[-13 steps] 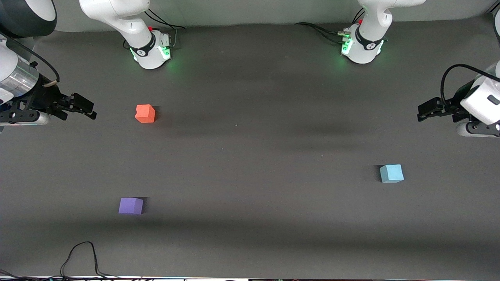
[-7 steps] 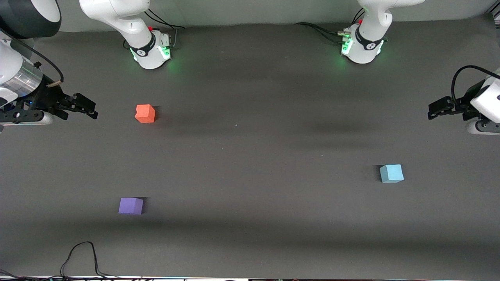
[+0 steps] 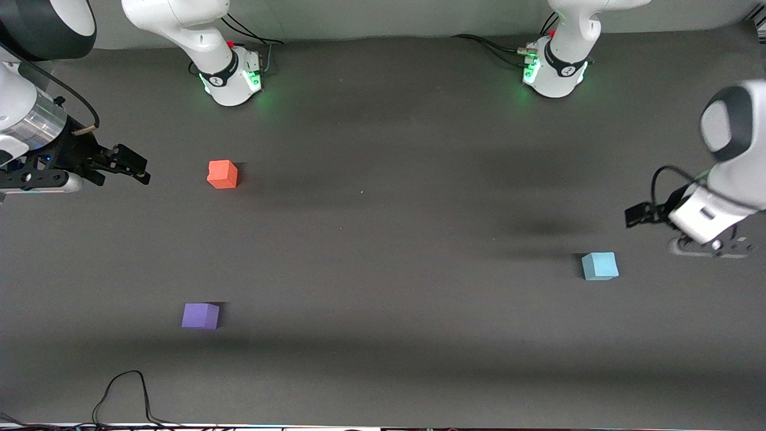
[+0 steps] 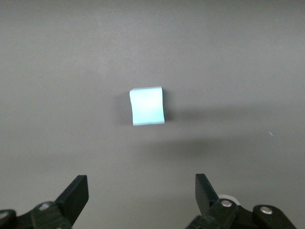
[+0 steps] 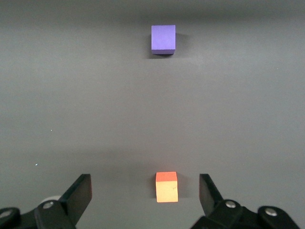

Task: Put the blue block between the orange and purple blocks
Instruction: 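Reach the left gripper down over the light blue block, then close the left gripper on the blue block and lift it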

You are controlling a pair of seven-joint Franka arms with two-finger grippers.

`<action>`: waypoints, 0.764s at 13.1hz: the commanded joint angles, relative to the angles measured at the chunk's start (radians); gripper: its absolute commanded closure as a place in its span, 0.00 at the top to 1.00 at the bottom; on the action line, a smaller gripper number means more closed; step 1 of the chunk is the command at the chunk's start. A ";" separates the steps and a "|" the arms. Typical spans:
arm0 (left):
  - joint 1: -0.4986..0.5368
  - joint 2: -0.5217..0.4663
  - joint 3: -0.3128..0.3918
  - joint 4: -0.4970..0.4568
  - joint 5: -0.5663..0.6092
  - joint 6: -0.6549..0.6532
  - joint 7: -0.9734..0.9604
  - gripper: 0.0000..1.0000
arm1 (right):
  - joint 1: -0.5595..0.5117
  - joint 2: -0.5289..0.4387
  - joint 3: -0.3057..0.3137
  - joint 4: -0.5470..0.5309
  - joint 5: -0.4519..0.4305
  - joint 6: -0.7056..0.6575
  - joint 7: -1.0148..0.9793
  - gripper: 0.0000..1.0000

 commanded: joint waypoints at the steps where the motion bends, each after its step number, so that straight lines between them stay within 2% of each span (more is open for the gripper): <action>1: 0.001 0.080 -0.003 -0.077 0.009 0.197 0.017 1.00 | -0.004 -0.034 0.000 -0.035 -0.017 0.017 0.007 1.00; 3: 0.004 0.138 -0.003 -0.125 0.009 0.326 0.017 1.00 | -0.004 -0.037 0.000 -0.048 -0.017 0.029 0.007 1.00; 6: 0.006 0.227 -0.002 -0.128 0.009 0.439 0.017 1.00 | -0.017 -0.040 0.000 -0.050 -0.017 0.037 0.007 1.00; 10: 0.006 0.306 -0.002 -0.107 0.009 0.500 0.018 1.00 | -0.030 -0.054 0.005 -0.068 -0.019 0.037 0.006 1.00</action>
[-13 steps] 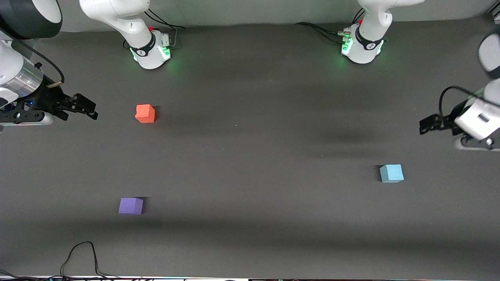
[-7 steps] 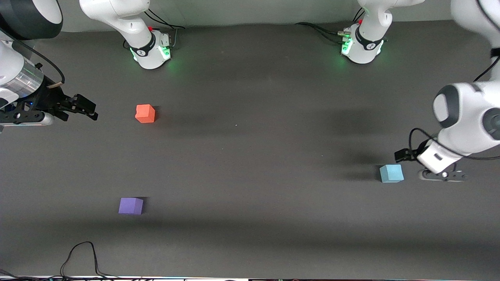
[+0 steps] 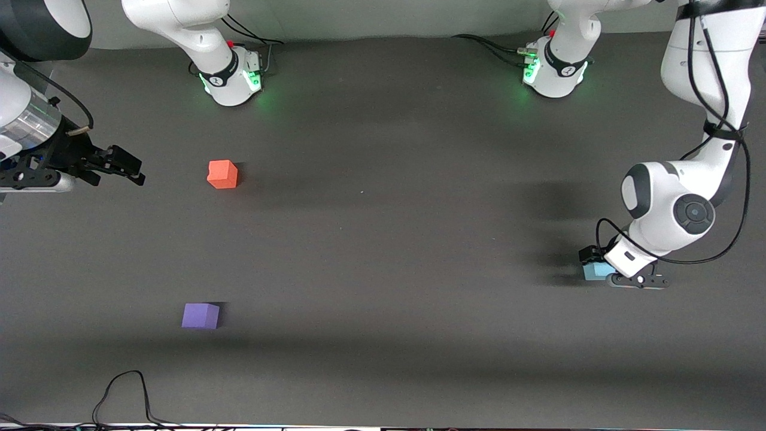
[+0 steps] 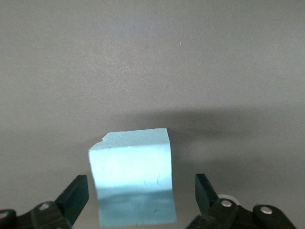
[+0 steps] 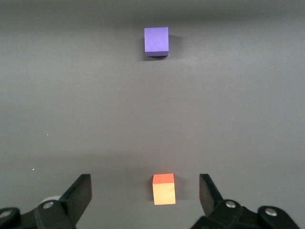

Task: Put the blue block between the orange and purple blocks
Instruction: 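Close the left gripper on the blue block and lift it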

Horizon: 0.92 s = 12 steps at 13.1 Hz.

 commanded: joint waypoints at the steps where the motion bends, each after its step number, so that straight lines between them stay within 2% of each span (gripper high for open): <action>1: 0.005 0.021 -0.002 0.017 0.009 0.017 0.015 0.90 | -0.009 -0.038 0.017 -0.046 -0.017 0.018 0.005 1.00; 2: 0.005 0.021 -0.002 0.017 0.009 0.015 0.015 0.72 | -0.023 -0.040 0.026 -0.049 -0.017 0.020 0.005 1.00; 3: 0.014 0.021 -0.002 0.017 0.009 0.015 0.015 0.51 | -0.034 -0.040 0.047 -0.051 -0.017 0.021 0.005 1.00; 4: 0.020 0.021 -0.002 0.025 0.009 0.009 0.015 0.39 | -0.051 -0.040 0.064 -0.051 -0.015 0.021 0.005 1.00; 7: 0.022 0.018 -0.002 0.058 0.009 -0.012 0.014 0.38 | -0.045 -0.040 0.069 -0.052 -0.017 0.026 0.007 1.00; 8: 0.022 0.001 -0.003 0.084 0.009 -0.075 0.011 0.38 | -0.045 -0.040 0.069 -0.057 -0.015 0.027 0.007 1.00; 12: -0.002 -0.077 -0.014 0.331 -0.002 -0.537 -0.032 0.39 | -0.039 -0.041 0.069 -0.058 -0.018 0.027 0.005 1.00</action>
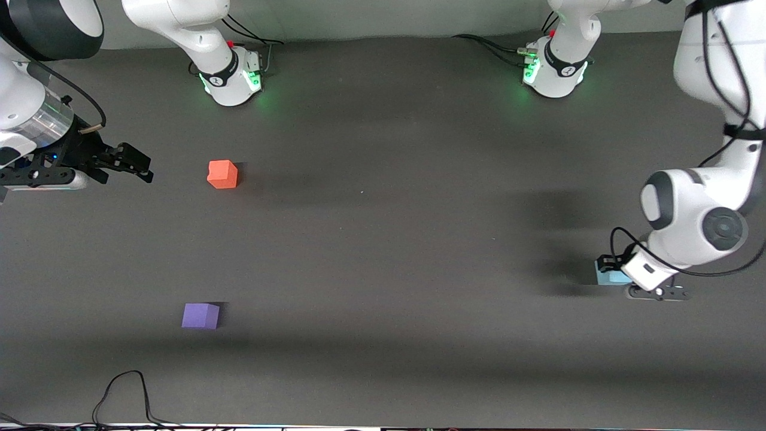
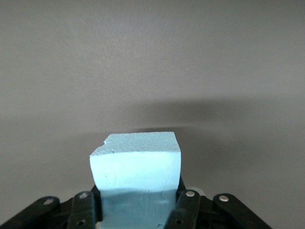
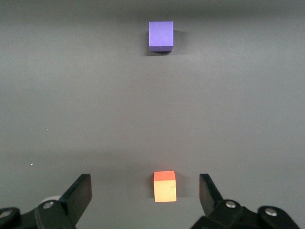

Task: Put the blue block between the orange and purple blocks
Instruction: 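Carry the blue block with the left gripper to the table middle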

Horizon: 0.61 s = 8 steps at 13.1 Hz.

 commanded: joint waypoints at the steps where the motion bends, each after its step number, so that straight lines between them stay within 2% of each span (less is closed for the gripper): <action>1: -0.054 -0.048 -0.007 0.177 -0.003 -0.301 -0.083 0.39 | -0.004 -0.032 0.010 -0.035 -0.016 0.022 0.005 1.00; 3: -0.161 -0.048 -0.009 0.268 -0.006 -0.418 -0.221 0.39 | -0.004 -0.032 0.010 -0.040 -0.016 0.027 0.005 1.00; 4: -0.230 -0.048 -0.012 0.282 -0.007 -0.427 -0.320 0.39 | -0.004 -0.032 0.010 -0.040 -0.016 0.034 0.005 1.00; 8: -0.530 0.007 -0.035 0.313 -0.012 -0.356 -0.710 0.38 | -0.004 -0.032 0.010 -0.040 -0.016 0.038 0.005 1.00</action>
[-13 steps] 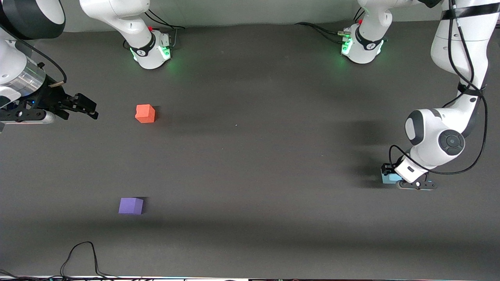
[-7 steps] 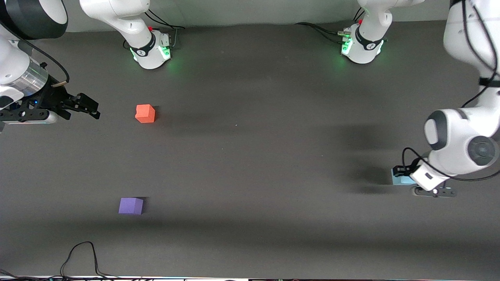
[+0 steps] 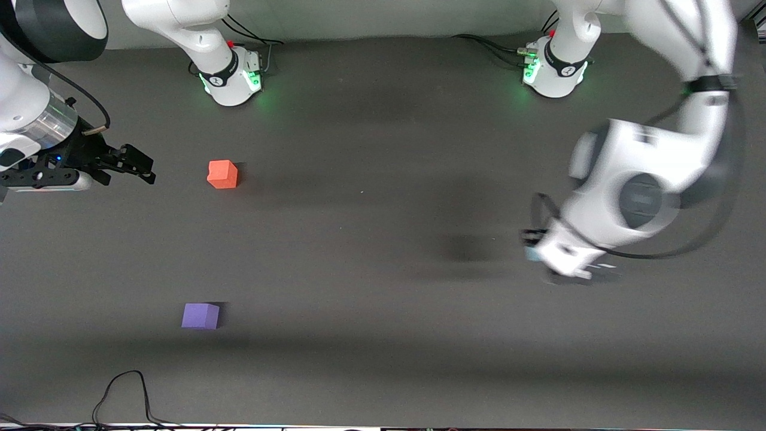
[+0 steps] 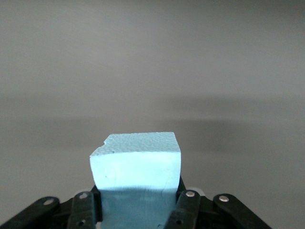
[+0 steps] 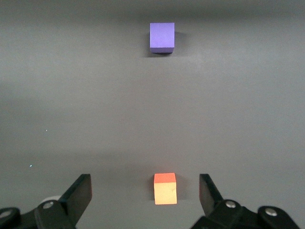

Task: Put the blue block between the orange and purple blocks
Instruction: 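Carry the blue block with the left gripper to the table middle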

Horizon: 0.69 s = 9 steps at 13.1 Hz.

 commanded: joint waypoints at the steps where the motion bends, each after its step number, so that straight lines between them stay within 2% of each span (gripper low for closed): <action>1: -0.184 0.091 0.017 0.073 0.002 0.072 -0.224 0.38 | -0.004 -0.031 0.006 -0.029 -0.014 0.019 0.005 1.00; 5: -0.411 0.226 0.020 0.100 0.013 0.237 -0.381 0.38 | -0.004 -0.029 0.006 -0.031 -0.014 0.026 0.005 1.00; 7: -0.472 0.301 0.021 0.119 0.014 0.297 -0.430 0.38 | -0.004 -0.028 0.006 -0.040 -0.014 0.041 0.005 1.00; 9: -0.483 0.360 0.021 0.121 0.025 0.367 -0.453 0.38 | -0.004 -0.028 0.006 -0.045 -0.014 0.046 0.005 1.00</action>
